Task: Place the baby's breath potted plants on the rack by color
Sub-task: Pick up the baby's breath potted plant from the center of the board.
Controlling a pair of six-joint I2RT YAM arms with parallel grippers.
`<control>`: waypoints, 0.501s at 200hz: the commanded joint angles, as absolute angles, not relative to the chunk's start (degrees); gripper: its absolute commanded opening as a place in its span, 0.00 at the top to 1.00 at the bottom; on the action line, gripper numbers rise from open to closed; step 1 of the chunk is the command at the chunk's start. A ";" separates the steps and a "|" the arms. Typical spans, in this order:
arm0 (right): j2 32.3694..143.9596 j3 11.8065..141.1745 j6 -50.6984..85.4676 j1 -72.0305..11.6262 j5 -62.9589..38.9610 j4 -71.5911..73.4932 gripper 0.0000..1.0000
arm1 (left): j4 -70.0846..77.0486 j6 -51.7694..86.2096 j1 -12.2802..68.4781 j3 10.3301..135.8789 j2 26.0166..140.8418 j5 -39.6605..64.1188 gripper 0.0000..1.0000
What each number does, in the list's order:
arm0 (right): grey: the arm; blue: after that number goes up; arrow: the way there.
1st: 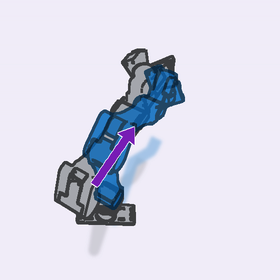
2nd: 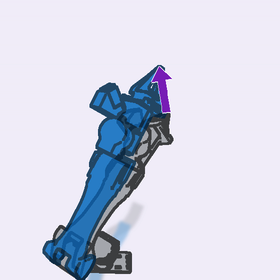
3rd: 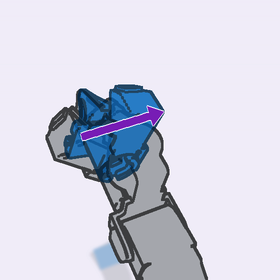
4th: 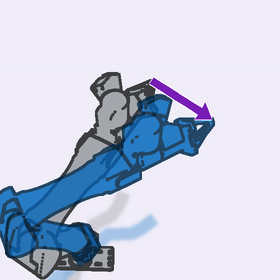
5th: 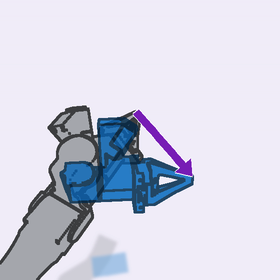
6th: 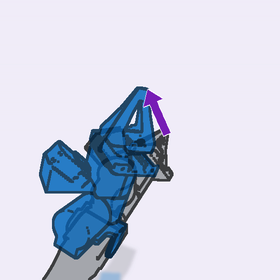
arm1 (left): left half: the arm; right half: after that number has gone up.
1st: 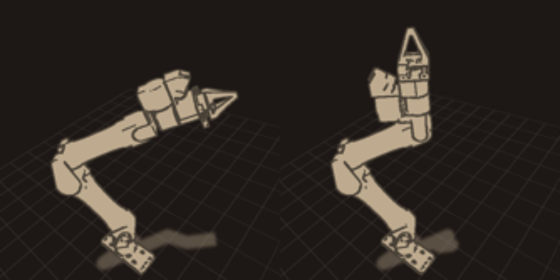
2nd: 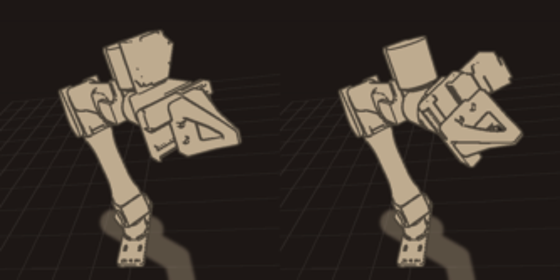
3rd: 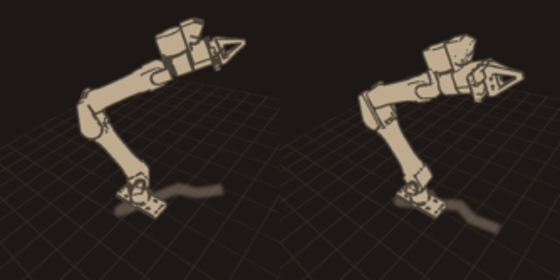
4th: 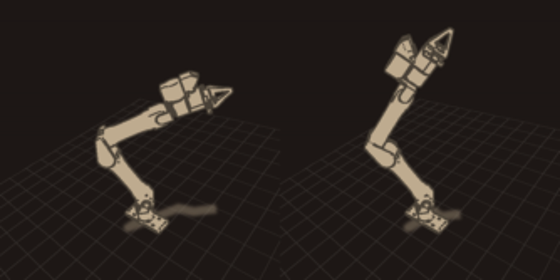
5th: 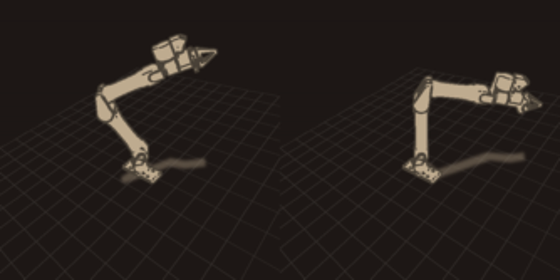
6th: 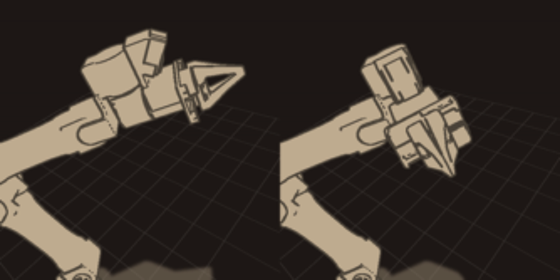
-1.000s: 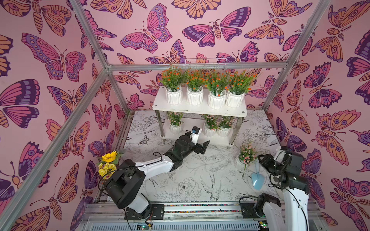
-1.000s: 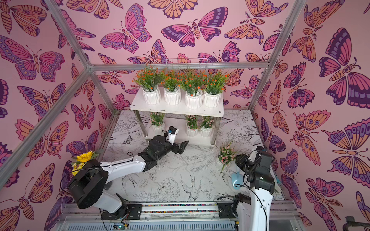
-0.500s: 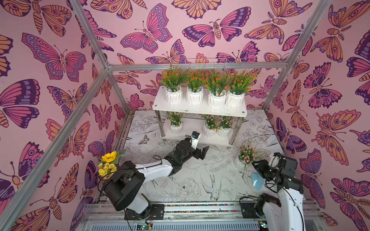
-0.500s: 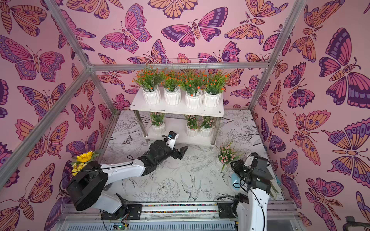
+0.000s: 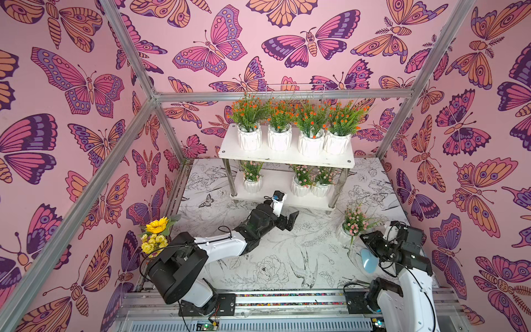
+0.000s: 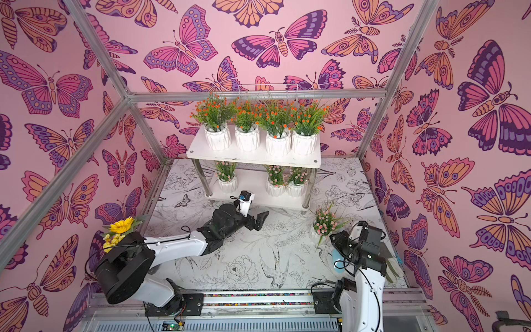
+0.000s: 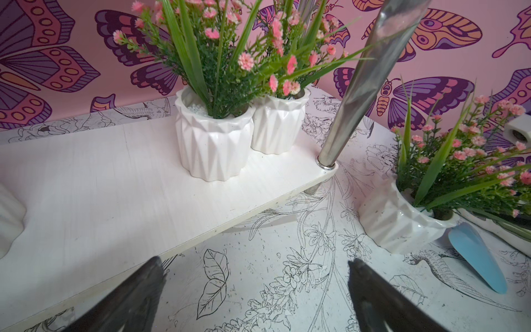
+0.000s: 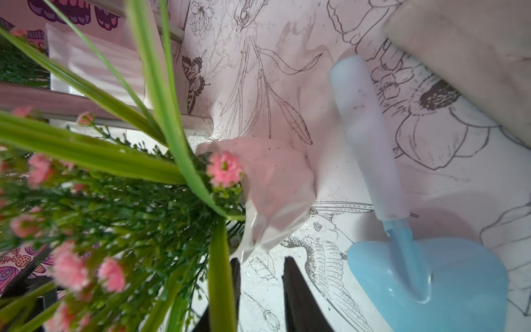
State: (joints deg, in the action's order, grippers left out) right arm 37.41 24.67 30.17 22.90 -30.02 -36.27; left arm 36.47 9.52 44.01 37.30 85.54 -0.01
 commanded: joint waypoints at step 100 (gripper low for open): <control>42.82 27.39 28.30 22.13 -28.03 -31.50 0.74 | 38.19 10.31 44.21 36.39 84.35 -0.53 0.00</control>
